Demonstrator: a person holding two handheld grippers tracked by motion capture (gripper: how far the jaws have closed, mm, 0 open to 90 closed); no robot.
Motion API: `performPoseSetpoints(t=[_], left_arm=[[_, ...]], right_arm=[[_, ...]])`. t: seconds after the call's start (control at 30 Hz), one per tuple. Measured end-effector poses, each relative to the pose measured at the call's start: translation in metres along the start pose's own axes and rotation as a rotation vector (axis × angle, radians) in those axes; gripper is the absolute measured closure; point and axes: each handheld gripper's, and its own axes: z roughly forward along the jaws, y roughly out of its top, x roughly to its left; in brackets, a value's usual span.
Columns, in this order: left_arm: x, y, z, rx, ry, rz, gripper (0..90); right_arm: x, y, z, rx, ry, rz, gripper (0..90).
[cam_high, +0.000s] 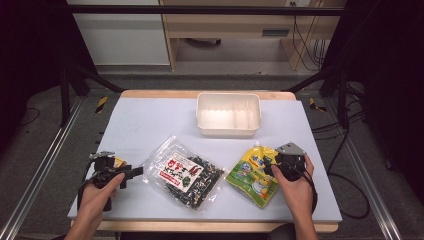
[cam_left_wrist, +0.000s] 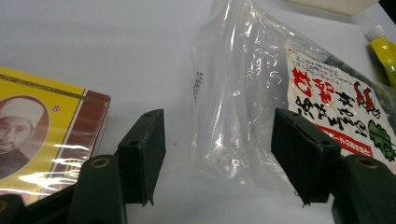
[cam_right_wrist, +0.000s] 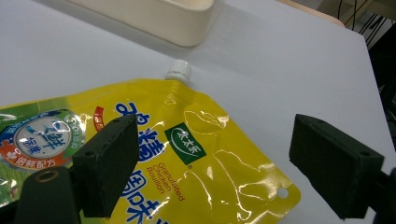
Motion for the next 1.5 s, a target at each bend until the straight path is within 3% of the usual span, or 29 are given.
performPoseSetpoints(t=[0.4, 0.47, 0.7, 0.87, 1.07, 1.1, 1.2, 1.23, 1.27, 1.3, 1.5], left_arm=[[-0.0009, -0.0031, 0.0057, 0.035, -0.03, -0.014, 39.9], [0.0003, -0.004, 0.0065, 0.043, -0.057, -0.029, 40.5], [0.0004, -0.0037, 0.0056, 0.031, -0.096, -0.051, 43.2], [-0.0002, -0.0019, 0.0009, -0.012, -0.127, -0.072, 45.7], [-0.0004, -0.0018, 0.0, -0.042, -0.139, -0.081, 55.7], [-0.0002, -0.002, 0.0004, -0.043, -0.135, -0.078, 62.4], [0.001, -0.0016, 0.0014, -0.057, -0.119, -0.063, 69.6], [0.0017, -0.0013, 0.0015, -0.065, -0.115, -0.061, 79.2], [0.0029, -0.0008, 0.0013, -0.071, -0.117, -0.054, 79.2], [0.0041, -0.0002, 0.0012, -0.078, -0.119, -0.052, 85.8], [0.0022, 0.0025, -0.0028, -0.103, -0.136, -0.02, 89.0]], right_arm=[[-0.0001, -0.0005, 0.0015, 0.007, 0.011, -0.008, 16.4], [-0.0002, -0.0006, 0.0017, 0.009, 0.011, -0.01, 16.4], [0.0, -0.0005, 0.0017, 0.012, 0.014, -0.002, 16.4], [-0.0004, -0.0005, 0.0019, 0.012, 0.015, -0.001, 16.4], [-0.0005, 0.0001, 0.0023, 0.008, 0.019, -0.003, 16.5], [0.0003, 0.0006, 0.0022, 0.01, 0.018, -0.003, 16.5], [0.0008, 0.001, 0.0023, 0.009, 0.018, -0.004, 16.5], [0.0013, 0.0015, 0.0023, 0.004, 0.024, -0.007, 16.5], [0.0013, 0.0015, 0.0023, 0.004, 0.024, -0.007, 16.5], [0.0022, 0.002, 0.002, 0.007, 0.02, -0.007, 16.5], [0.0049, 0.005, -0.0024, -0.016, 0.018, -0.004, 16.6]])
